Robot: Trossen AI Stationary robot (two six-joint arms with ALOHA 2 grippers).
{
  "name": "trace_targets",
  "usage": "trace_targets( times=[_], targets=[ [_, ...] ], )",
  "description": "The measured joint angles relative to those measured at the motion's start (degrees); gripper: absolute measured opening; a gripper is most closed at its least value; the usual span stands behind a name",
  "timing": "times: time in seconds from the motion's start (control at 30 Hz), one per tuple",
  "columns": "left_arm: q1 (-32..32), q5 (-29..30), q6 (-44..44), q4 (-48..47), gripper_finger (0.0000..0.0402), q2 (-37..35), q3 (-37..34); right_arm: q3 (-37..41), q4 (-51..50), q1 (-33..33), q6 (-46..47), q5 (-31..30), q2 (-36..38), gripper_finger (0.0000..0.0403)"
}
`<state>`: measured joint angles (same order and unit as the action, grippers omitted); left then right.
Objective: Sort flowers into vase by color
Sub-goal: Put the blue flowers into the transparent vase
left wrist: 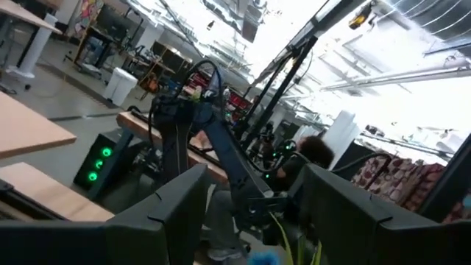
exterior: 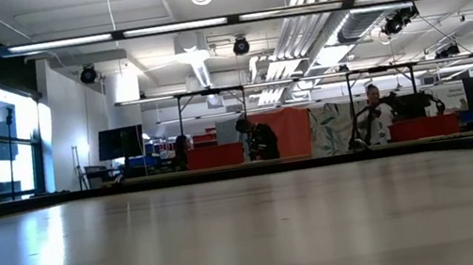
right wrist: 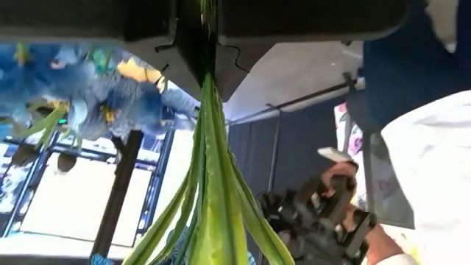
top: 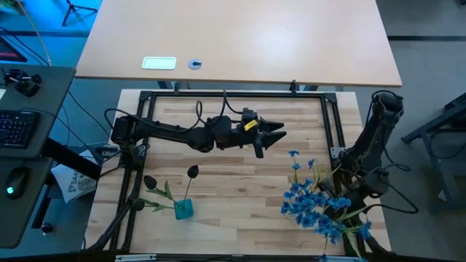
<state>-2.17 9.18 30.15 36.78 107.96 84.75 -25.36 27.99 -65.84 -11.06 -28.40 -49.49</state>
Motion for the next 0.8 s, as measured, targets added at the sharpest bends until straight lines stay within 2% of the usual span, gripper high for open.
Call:
trace_targets(
  times=[0.33,0.8],
  targets=[
    [-4.66,5.53,-4.83,-1.05,0.0209,4.6,0.0,0.0,6.18,3.64,-3.37,0.78,-4.2,0.0],
    [-6.18,6.4,-2.8,-0.64,0.0209,12.78,-0.02,0.0,2.73,6.65,-1.13,2.51,-4.21,0.0]
  ],
)
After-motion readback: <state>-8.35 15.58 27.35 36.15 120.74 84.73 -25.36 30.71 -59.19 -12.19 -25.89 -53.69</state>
